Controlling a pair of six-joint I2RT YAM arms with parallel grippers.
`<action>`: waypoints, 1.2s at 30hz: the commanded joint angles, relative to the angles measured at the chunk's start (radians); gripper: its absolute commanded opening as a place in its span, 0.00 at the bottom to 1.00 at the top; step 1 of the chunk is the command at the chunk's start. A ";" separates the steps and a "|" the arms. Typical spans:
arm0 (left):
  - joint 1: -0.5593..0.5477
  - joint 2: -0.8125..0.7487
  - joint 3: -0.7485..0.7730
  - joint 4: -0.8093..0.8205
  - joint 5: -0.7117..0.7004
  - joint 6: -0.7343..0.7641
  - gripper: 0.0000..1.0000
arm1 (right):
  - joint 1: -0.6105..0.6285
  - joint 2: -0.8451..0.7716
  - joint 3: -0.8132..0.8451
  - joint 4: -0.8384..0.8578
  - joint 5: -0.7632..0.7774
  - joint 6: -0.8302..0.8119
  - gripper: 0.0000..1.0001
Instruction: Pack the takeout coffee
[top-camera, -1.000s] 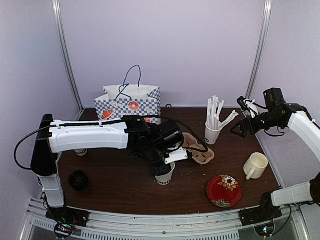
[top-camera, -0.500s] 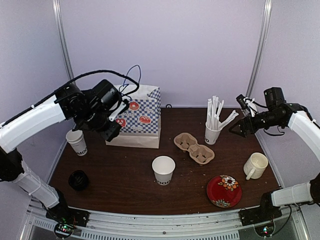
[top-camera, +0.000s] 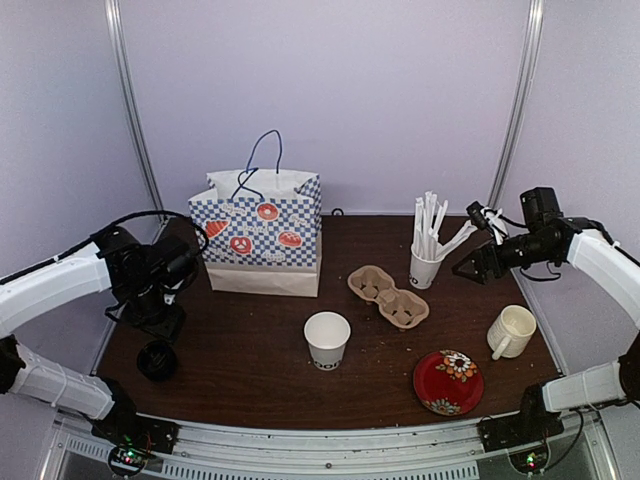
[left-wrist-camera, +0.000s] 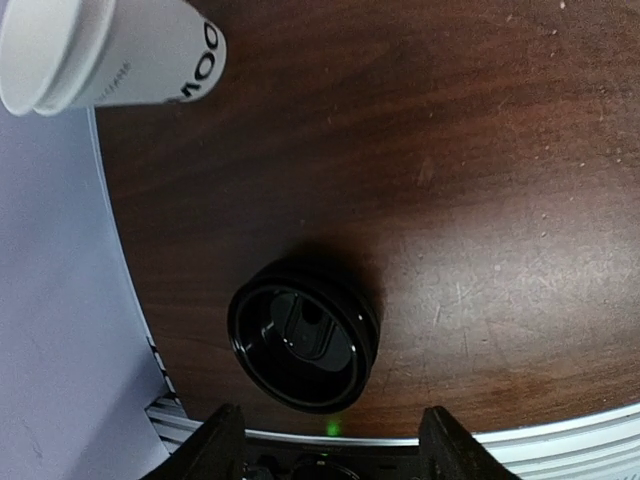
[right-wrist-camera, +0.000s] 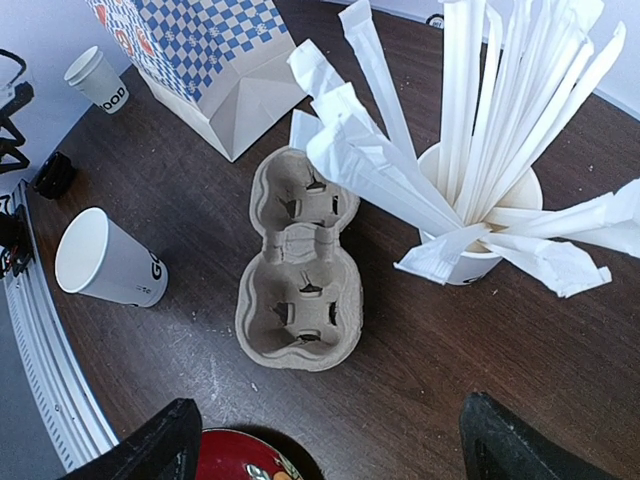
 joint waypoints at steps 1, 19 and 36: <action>0.040 -0.021 -0.067 0.071 0.096 -0.083 0.63 | -0.004 -0.001 -0.018 0.035 -0.025 0.009 0.93; 0.086 -0.011 -0.218 0.164 0.115 -0.176 0.43 | -0.004 0.006 -0.026 0.038 -0.029 0.011 0.93; 0.149 0.021 -0.264 0.245 0.153 -0.178 0.36 | -0.005 0.014 -0.030 0.038 -0.031 0.007 0.93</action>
